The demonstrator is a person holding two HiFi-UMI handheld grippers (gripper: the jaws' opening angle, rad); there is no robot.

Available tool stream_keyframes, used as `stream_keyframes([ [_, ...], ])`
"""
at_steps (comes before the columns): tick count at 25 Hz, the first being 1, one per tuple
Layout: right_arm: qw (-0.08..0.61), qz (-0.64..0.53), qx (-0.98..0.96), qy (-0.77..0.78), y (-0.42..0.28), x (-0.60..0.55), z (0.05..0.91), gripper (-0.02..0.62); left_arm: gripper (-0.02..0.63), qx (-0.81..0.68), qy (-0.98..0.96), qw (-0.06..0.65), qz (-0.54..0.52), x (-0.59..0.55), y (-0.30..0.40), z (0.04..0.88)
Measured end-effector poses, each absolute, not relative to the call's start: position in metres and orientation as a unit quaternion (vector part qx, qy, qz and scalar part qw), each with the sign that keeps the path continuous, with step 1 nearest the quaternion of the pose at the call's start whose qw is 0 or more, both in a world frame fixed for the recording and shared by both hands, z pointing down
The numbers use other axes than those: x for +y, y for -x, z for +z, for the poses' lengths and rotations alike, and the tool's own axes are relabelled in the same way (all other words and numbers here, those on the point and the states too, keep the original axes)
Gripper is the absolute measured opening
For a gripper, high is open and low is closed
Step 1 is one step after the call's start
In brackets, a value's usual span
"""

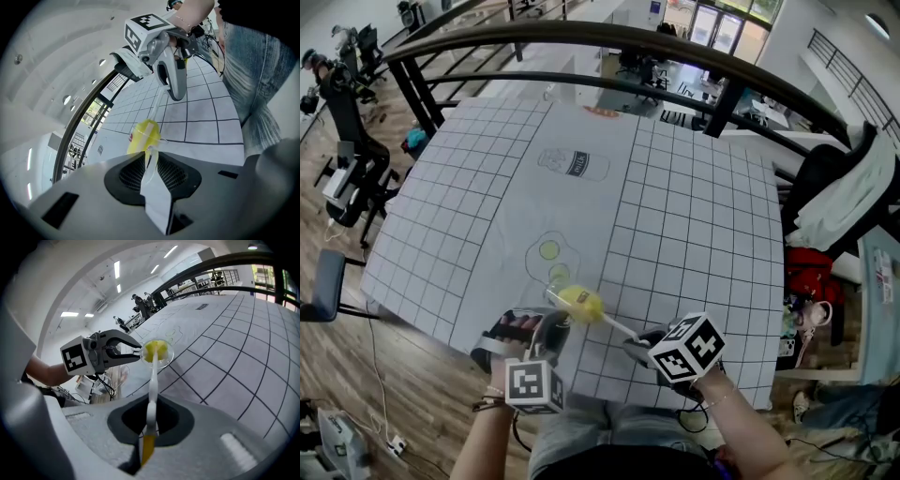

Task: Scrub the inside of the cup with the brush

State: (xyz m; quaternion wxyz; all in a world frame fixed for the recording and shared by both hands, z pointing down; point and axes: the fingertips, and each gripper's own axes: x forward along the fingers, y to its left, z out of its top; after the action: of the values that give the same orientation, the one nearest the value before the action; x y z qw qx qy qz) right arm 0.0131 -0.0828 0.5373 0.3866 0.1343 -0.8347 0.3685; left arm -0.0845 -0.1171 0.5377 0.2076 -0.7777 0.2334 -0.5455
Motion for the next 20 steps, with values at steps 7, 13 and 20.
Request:
stream_keyframes([
  [7,0.462,0.225,-0.844,-0.153,-0.021,-0.092,0.536,0.0,0.091,0.229,0.78,0.202,-0.545,-0.117,0.087,0.537],
  [13,0.508,0.108,-0.841,-0.152,-0.021,-0.1,0.528,0.0,0.089,0.228,0.784,0.199,-0.541,-0.118,0.089,0.536],
  [20,0.545,-0.026,-0.823,-0.16,-0.028,-0.108,0.528,0.0,0.09,0.227,0.788,0.195,-0.538,-0.118,0.088,0.536],
])
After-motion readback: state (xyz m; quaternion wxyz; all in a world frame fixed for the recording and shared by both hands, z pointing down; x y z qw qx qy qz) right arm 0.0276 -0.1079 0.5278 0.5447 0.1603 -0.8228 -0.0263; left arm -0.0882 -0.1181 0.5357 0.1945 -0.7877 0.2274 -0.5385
